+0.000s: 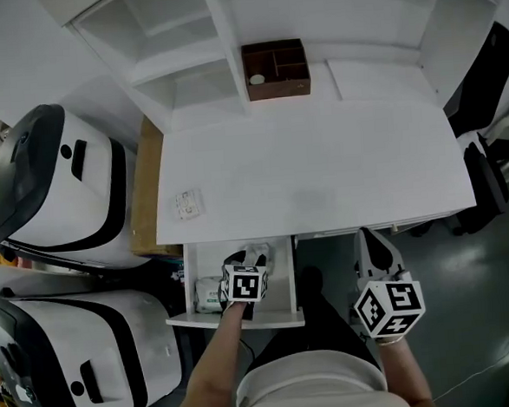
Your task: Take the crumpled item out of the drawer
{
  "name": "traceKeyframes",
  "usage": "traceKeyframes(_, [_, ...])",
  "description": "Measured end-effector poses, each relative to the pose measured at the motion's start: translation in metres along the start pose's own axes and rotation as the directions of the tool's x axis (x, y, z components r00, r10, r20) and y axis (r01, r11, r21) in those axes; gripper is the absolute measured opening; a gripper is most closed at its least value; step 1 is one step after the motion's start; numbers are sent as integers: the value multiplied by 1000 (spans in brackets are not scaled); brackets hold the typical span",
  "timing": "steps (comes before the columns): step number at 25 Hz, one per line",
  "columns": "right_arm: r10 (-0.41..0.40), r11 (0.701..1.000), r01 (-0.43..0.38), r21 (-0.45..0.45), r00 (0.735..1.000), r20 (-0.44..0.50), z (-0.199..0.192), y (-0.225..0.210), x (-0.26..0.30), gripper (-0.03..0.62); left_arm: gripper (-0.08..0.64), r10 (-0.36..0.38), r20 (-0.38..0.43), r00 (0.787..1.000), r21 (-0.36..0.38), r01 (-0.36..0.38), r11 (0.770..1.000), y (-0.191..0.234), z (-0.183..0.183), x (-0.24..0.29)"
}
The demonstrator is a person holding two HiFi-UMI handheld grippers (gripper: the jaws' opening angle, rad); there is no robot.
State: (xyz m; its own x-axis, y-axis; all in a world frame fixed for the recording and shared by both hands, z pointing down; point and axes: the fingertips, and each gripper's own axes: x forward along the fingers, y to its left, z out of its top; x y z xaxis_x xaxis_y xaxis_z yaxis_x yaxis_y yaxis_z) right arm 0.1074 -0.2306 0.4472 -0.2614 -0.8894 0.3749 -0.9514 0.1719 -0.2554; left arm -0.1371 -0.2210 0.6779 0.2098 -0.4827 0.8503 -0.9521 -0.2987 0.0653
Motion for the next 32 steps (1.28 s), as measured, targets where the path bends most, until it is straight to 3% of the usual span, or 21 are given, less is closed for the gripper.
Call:
traceKeyframes(13, [-10,1000,10,0,999,-36,-4,-15,13,2,195,44,-225,973,-6,-47,999,12,-54,52])
traceKeyframes(32, [-8,1000,7,-13,994,-111,-18,-24,25,2,181,-27,-317,948,-69,5,998,4,-79,81])
